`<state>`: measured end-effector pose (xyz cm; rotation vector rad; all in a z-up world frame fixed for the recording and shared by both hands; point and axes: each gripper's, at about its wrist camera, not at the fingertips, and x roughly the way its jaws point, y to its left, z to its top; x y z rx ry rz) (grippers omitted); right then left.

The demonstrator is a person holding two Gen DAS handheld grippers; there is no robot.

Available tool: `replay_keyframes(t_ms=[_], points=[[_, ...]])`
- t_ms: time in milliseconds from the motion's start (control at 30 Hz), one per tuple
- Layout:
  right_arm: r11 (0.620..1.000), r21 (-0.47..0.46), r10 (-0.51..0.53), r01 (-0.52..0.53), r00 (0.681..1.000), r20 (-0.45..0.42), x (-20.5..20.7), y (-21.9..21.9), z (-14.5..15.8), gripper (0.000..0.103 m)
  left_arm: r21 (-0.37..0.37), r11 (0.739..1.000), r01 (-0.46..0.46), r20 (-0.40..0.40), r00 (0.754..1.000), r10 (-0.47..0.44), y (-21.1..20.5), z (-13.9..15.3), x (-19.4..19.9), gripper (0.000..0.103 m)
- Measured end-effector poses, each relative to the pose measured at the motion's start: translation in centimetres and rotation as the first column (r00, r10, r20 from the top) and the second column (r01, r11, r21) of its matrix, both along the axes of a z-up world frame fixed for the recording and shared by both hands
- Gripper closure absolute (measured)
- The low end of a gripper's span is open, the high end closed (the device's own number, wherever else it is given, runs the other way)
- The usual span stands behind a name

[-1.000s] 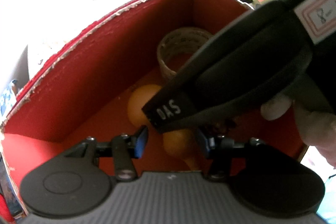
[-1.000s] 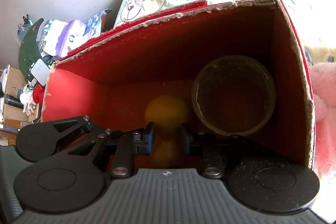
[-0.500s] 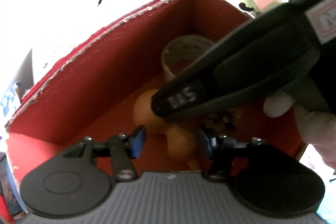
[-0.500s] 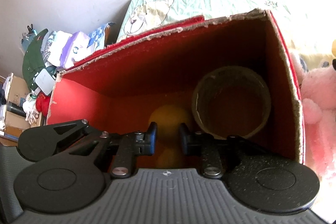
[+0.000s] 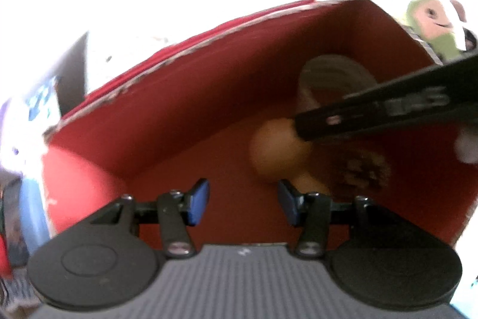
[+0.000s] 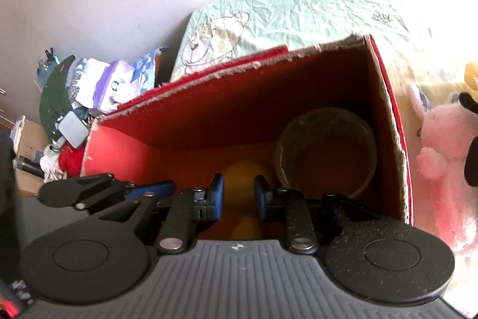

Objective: Organize objects
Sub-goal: 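Open the right gripper to release the gourd inside the box, then withdraw the right gripper up out of the red box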

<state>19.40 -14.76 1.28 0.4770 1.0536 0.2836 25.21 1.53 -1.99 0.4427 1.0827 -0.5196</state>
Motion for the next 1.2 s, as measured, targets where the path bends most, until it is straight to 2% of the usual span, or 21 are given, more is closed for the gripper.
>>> replay_keyframes(t_ms=[100,300,467,567,633,733,900,1133,1200], points=[[1.0,-0.026,-0.018,0.018,1.0,0.005,0.1,0.1,0.3,0.078,0.035,0.997,-0.074,0.001,0.997,0.074,1.0,-0.7,0.9,0.049],[1.0,-0.013,-0.017,0.017,1.0,-0.011,0.0,0.2,0.3,0.078,0.03,0.986,-0.164,-0.028,0.986,0.165,3.5,-1.1,1.8,0.048],[0.999,0.025,0.033,-0.032,0.998,-0.046,0.4,1.6,0.0,0.078,0.029,0.984,-0.177,-0.057,0.982,0.178,3.0,-1.5,2.3,0.042],[0.997,-0.011,0.073,-0.073,0.996,-0.053,0.7,3.2,-0.2,0.078,0.015,0.978,-0.209,-0.077,0.975,0.21,3.2,-1.9,3.2,0.041],[0.996,-0.029,0.081,-0.083,0.994,-0.069,1.1,3.9,-0.7,0.08,0.014,0.977,-0.212,-0.089,0.973,0.213,2.9,-1.5,2.1,0.041],[0.996,0.001,0.094,-0.095,0.991,-0.092,1.5,4.4,-1.4,0.08,0.033,0.981,-0.191,-0.07,0.979,0.193,2.4,-1.6,1.9,0.04],[0.997,-0.02,0.077,-0.08,0.992,-0.101,1.0,4.1,-1.7,0.079,0.043,0.984,-0.175,-0.065,0.982,0.178,2.1,-1.9,2.0,0.04],[0.998,-0.026,0.046,-0.049,0.994,-0.094,0.0,2.6,-1.6,0.078,0.059,0.988,-0.142,-0.017,0.99,0.143,1.3,-1.5,1.1,0.04],[0.999,0.003,0.042,-0.042,0.996,-0.081,-0.6,2.3,-1.5,0.078,0.06,0.989,-0.133,-0.006,0.991,0.134,1.2,-1.4,0.9,0.04]])
